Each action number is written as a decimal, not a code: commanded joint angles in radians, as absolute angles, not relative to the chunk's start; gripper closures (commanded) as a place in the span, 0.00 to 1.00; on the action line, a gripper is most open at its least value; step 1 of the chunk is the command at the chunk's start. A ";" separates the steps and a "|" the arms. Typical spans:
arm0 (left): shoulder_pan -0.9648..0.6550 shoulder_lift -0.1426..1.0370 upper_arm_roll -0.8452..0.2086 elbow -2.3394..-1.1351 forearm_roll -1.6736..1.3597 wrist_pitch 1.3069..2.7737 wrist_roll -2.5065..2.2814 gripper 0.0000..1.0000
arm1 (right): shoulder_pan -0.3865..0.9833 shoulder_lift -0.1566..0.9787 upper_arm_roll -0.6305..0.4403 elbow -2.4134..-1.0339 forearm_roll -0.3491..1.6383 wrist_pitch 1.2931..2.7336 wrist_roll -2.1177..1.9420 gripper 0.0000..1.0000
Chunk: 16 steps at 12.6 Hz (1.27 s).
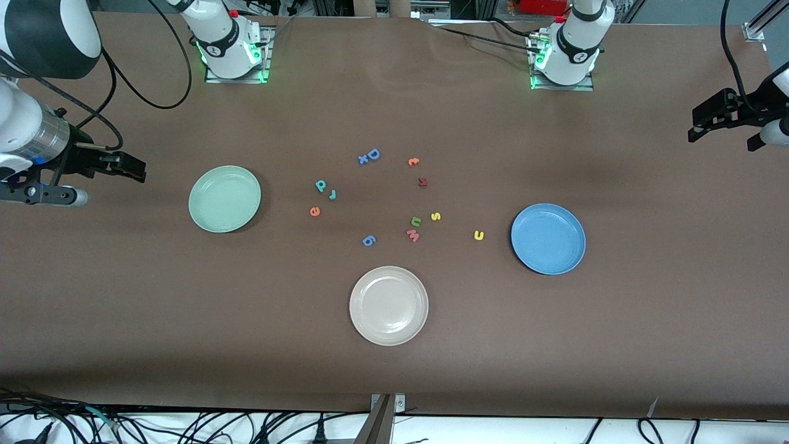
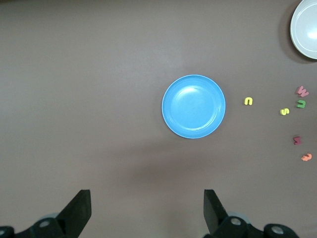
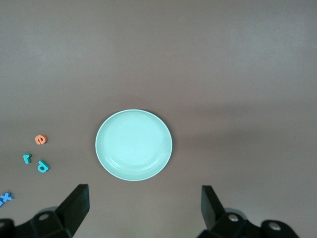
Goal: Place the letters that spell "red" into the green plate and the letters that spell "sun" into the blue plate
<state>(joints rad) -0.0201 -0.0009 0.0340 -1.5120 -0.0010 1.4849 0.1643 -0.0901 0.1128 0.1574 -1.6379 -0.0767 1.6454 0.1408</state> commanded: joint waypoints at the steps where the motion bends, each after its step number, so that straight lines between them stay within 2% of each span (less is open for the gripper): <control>1: -0.025 0.017 0.034 -1.476 -0.017 1.459 0.125 0.00 | -0.080 0.106 0.144 -1.647 -0.055 1.644 0.146 0.00; 16: -0.029 0.015 0.032 -1.489 -0.018 1.454 0.107 0.00 | -0.080 0.104 0.146 -1.634 -0.063 1.638 0.140 0.00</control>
<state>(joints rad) -0.0262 0.0058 0.0328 -1.5120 -0.0010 1.4735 0.1211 -0.0885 0.1124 0.1532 -1.6375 -0.0763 1.6454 0.1406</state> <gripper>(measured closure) 0.000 0.000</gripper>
